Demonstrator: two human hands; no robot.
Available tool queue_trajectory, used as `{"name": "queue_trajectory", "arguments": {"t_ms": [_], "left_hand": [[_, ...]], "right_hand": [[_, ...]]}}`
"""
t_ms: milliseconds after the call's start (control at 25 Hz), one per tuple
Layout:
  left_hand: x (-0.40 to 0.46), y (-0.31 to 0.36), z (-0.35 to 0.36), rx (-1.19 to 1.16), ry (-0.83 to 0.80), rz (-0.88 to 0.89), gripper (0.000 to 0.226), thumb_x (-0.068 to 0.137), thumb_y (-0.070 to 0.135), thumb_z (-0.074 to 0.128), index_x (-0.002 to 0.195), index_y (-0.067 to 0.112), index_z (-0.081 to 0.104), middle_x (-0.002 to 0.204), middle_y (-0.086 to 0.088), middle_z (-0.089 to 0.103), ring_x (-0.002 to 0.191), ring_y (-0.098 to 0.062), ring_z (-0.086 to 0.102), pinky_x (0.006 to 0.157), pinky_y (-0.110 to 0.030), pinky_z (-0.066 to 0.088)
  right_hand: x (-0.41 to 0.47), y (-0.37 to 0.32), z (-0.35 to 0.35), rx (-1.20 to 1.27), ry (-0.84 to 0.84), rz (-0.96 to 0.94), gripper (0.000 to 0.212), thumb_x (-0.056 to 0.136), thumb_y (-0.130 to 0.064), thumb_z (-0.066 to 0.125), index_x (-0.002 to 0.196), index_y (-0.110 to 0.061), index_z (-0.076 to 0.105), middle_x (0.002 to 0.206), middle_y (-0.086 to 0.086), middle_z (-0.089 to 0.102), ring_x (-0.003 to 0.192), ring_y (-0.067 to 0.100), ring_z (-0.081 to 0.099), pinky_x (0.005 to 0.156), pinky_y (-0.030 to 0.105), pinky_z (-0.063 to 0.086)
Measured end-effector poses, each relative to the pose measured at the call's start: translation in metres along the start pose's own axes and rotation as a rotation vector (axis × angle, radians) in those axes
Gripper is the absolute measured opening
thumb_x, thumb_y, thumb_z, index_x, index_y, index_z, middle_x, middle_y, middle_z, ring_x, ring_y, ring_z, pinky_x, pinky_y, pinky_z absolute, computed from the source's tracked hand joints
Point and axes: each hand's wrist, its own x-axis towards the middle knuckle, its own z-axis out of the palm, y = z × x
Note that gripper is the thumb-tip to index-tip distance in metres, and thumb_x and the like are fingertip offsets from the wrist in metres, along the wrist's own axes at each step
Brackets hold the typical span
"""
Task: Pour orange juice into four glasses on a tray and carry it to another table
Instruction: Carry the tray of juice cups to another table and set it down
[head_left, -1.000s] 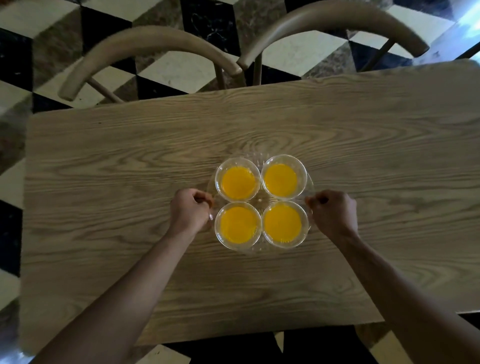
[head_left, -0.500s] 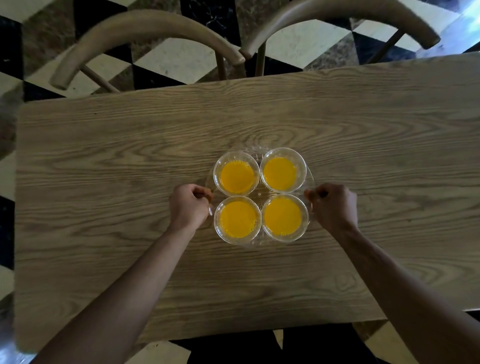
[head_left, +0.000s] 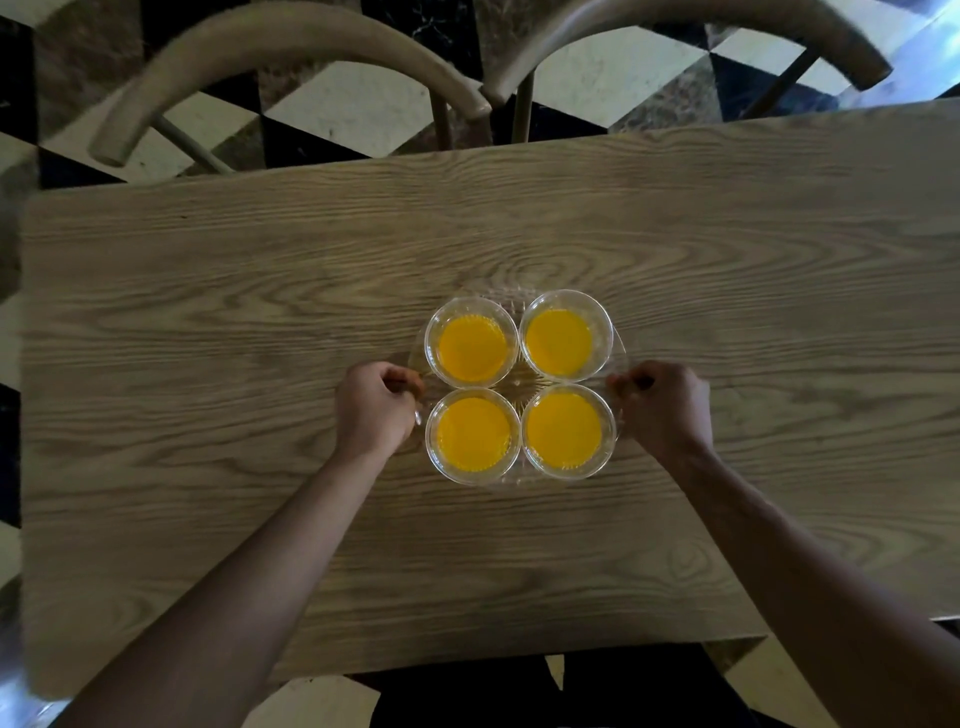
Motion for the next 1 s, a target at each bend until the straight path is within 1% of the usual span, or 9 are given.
{"name": "queue_trajectory", "arguments": {"t_ms": [200, 360, 440, 520, 600, 680, 800, 921, 1001], "left_hand": [[0.001, -0.001, 0.000, -0.008, 0.005, 0.007, 0.031, 0.094, -0.008, 0.066, 0.082, 0.019, 0.075, 0.081, 0.002, 0.077, 0.067, -0.017, 0.074, 0.071, -0.041, 0.068], [-0.006, -0.005, 0.000, -0.006, 0.035, 0.076, 0.004, 0.095, 0.012, 0.080, 0.098, 0.011, 0.080, 0.092, -0.007, 0.081, 0.080, -0.027, 0.079, 0.081, -0.051, 0.067], [-0.010, -0.006, -0.001, 0.017, 0.059, 0.121, 0.017, 0.094, 0.017, 0.082, 0.104, 0.005, 0.080, 0.093, -0.011, 0.081, 0.080, -0.029, 0.079, 0.082, -0.051, 0.066], [-0.011, -0.005, -0.005, 0.008, 0.051, 0.137, 0.023, 0.093, 0.022, 0.083, 0.106, 0.003, 0.080, 0.092, -0.009, 0.081, 0.078, -0.024, 0.076, 0.080, -0.041, 0.064], [-0.015, -0.002, -0.013, 0.055, 0.049, 0.170, 0.030, 0.094, 0.030, 0.081, 0.109, 0.004, 0.080, 0.095, -0.002, 0.079, 0.083, -0.018, 0.072, 0.075, -0.028, 0.054], [-0.015, 0.000, -0.021, 0.083, 0.073, 0.200, 0.035, 0.098, 0.038, 0.075, 0.111, 0.005, 0.079, 0.098, -0.004, 0.080, 0.092, -0.023, 0.074, 0.077, -0.028, 0.052], [-0.016, 0.001, -0.032, 0.117, 0.131, 0.272, 0.035, 0.103, 0.037, 0.067, 0.111, 0.005, 0.080, 0.104, -0.011, 0.082, 0.101, -0.027, 0.074, 0.083, -0.027, 0.045], [-0.014, -0.002, -0.038, 0.139, 0.098, 0.336, 0.031, 0.104, 0.032, 0.067, 0.113, 0.005, 0.078, 0.106, -0.011, 0.081, 0.098, -0.023, 0.073, 0.085, -0.026, 0.044], [-0.014, -0.008, -0.038, 0.151, 0.076, 0.373, 0.028, 0.103, 0.028, 0.068, 0.115, 0.004, 0.076, 0.107, -0.011, 0.080, 0.096, -0.021, 0.071, 0.086, -0.027, 0.046]], "right_hand": [[0.000, 0.000, 0.000, -0.006, 0.000, -0.033, 0.023, 0.088, -0.028, 0.072, 0.079, -0.007, 0.078, 0.072, 0.005, 0.075, 0.069, 0.022, 0.071, 0.065, 0.031, 0.054], [-0.001, -0.003, -0.008, 0.001, -0.062, -0.027, 0.025, 0.090, -0.029, 0.072, 0.075, -0.010, 0.077, 0.068, 0.004, 0.075, 0.067, 0.022, 0.073, 0.069, 0.040, 0.061], [-0.003, -0.007, -0.016, 0.001, -0.121, -0.007, 0.034, 0.092, -0.033, 0.071, 0.066, -0.011, 0.074, 0.064, 0.006, 0.074, 0.062, 0.023, 0.074, 0.065, 0.043, 0.063], [-0.003, -0.010, -0.024, -0.025, -0.161, -0.002, 0.046, 0.093, -0.044, 0.069, 0.061, -0.010, 0.071, 0.061, 0.005, 0.073, 0.060, 0.025, 0.073, 0.065, 0.040, 0.063], [-0.004, -0.016, -0.029, -0.086, -0.166, -0.011, 0.056, 0.094, -0.054, 0.063, 0.059, -0.010, 0.072, 0.056, 0.001, 0.070, 0.058, 0.022, 0.071, 0.066, 0.035, 0.058], [-0.005, -0.020, -0.033, -0.116, -0.174, -0.025, 0.057, 0.096, -0.054, 0.058, 0.061, -0.012, 0.072, 0.056, -0.003, 0.067, 0.058, 0.018, 0.067, 0.066, 0.033, 0.055], [-0.008, -0.022, -0.037, -0.181, -0.217, -0.081, 0.049, 0.098, -0.048, 0.056, 0.068, -0.013, 0.072, 0.066, -0.002, 0.070, 0.068, 0.021, 0.069, 0.065, 0.033, 0.052], [-0.011, -0.017, -0.037, -0.218, -0.221, -0.096, 0.045, 0.097, -0.047, 0.057, 0.065, -0.015, 0.065, 0.063, -0.005, 0.064, 0.069, 0.024, 0.066, 0.057, 0.029, 0.044], [-0.014, -0.012, -0.038, -0.215, -0.208, -0.100, 0.035, 0.095, -0.049, 0.059, 0.079, -0.019, 0.068, 0.076, -0.003, 0.068, 0.081, 0.025, 0.066, 0.064, 0.030, 0.047]]}}
